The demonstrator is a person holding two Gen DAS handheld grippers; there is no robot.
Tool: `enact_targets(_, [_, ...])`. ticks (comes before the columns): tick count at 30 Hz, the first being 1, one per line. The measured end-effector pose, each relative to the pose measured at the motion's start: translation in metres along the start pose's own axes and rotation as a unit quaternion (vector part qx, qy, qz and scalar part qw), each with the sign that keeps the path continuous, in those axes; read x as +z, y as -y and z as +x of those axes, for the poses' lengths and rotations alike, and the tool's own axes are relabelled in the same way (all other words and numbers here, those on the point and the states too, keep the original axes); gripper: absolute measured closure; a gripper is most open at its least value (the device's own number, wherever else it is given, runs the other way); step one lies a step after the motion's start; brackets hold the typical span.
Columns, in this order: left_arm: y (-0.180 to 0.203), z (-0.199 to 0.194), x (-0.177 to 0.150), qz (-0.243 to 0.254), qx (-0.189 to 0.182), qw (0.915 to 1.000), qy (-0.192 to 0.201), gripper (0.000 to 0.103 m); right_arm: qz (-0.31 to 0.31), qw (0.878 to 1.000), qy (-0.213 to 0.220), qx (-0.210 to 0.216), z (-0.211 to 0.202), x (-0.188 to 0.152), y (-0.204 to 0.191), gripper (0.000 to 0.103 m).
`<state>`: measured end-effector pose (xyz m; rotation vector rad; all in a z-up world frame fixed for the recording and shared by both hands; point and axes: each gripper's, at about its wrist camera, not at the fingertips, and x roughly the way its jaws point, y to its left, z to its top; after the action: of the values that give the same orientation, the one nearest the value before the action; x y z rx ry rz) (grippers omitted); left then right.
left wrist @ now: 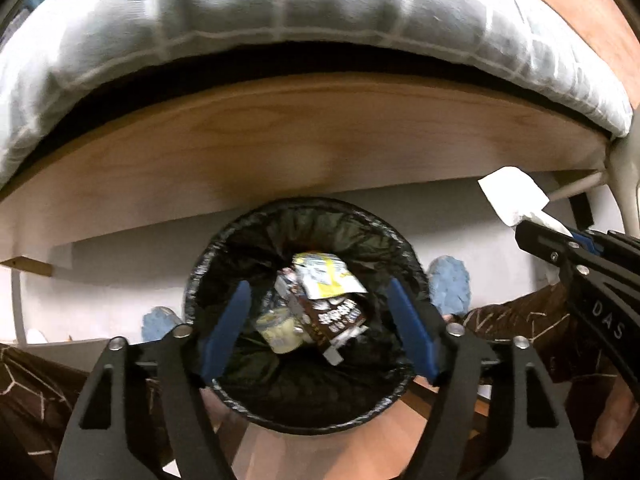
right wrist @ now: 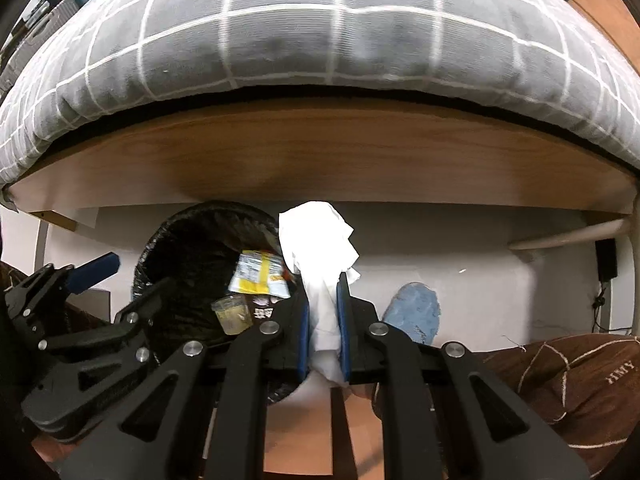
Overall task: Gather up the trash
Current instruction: 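Lower the white tissue in the right tool and open it over the bin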
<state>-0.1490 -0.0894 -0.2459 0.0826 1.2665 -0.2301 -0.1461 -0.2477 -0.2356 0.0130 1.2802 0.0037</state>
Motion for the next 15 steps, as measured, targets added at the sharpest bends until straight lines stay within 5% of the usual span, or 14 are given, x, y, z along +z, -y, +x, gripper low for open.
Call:
enact_targets(6, [-0.035,-0.019,-0.006,-0.034,0.018,0.9988,0.029,0.008,-0.021,1.0,-0.001,0.019,0.003,0.006,-0.027,0.092])
enact_targets(15, [-0.074,-0.036,-0.017,-0.053,0.043,0.9969,0.04,0.006,-0.046,0.998,0.0,0.04,0.003,0.014,-0.063,0.092])
